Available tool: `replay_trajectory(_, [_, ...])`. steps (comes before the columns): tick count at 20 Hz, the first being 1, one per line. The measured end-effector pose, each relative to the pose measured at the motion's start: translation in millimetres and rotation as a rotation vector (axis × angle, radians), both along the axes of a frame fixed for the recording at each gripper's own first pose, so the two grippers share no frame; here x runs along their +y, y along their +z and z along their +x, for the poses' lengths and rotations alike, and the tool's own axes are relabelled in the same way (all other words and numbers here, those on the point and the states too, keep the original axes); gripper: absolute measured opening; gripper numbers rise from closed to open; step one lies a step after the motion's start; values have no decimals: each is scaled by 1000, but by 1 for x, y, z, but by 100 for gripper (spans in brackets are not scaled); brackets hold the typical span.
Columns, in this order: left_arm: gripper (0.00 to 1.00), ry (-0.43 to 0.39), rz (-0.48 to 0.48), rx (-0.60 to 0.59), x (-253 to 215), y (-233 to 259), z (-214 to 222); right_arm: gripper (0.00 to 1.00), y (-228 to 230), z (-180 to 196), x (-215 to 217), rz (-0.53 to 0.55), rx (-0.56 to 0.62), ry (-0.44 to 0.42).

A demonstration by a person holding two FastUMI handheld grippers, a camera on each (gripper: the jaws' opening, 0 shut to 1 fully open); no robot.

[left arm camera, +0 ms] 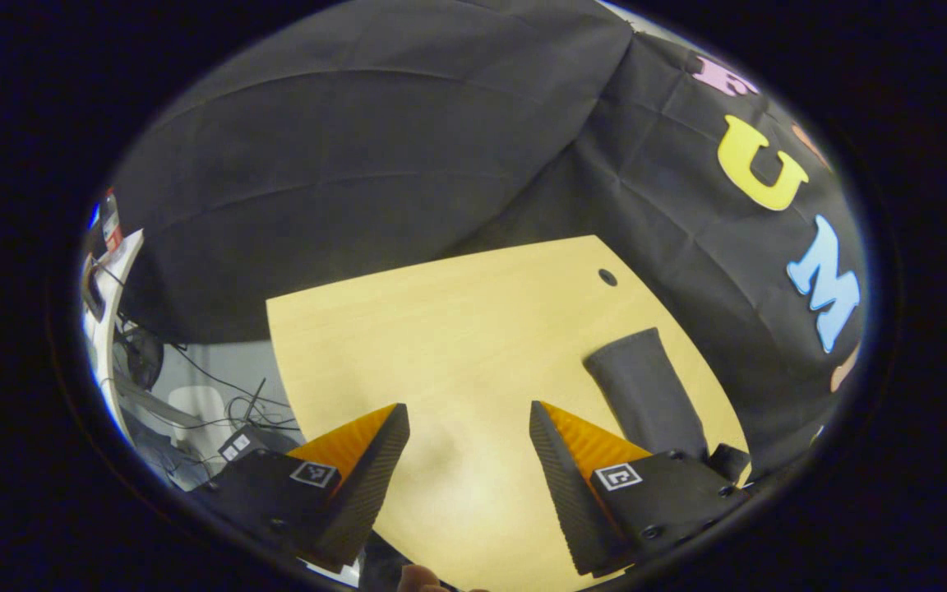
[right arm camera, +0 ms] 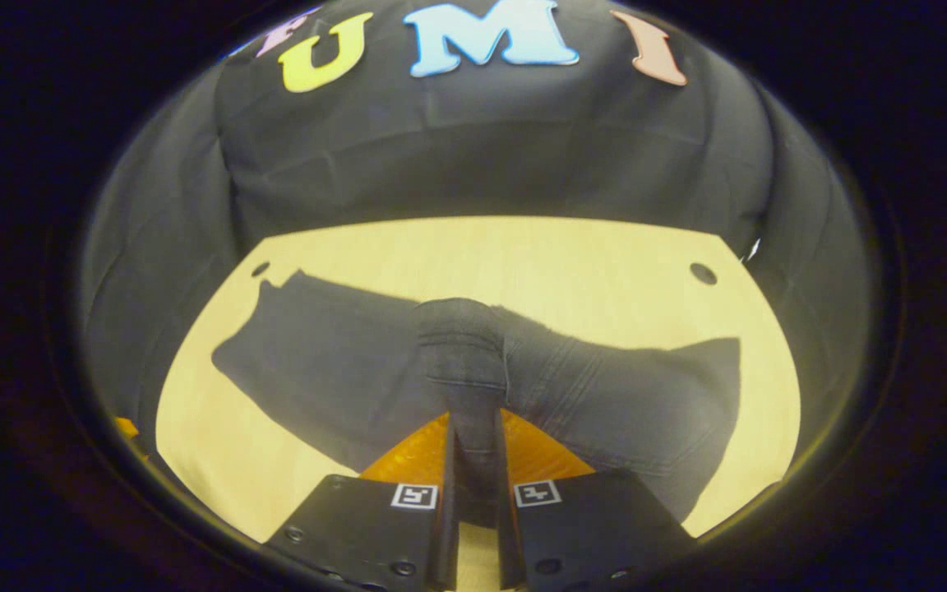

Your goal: Grasp the waist and the cuffs of the jeans and fold them to make the two legs overlap; first hold the waist and fold one-third of the jeans toward the cuffs, then hold the cuffs and fold the remaining one-third in the same direction to finish folding.

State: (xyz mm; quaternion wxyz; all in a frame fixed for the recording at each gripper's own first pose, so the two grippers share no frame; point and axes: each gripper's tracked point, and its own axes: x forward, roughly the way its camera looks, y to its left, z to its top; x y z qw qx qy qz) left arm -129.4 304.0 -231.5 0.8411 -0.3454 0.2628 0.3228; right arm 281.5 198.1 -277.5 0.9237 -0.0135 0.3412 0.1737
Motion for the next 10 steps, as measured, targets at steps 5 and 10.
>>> replay_trajectory(5, [98, 5, -18, -8, 8, -2, 1, 34, -24, -16, 18, 58, 126, 116])
replay_trajectory(10, [98, -114, 16, -31, -3, 8, 88, 97, 0, -22, 15, 87, 76, 97])
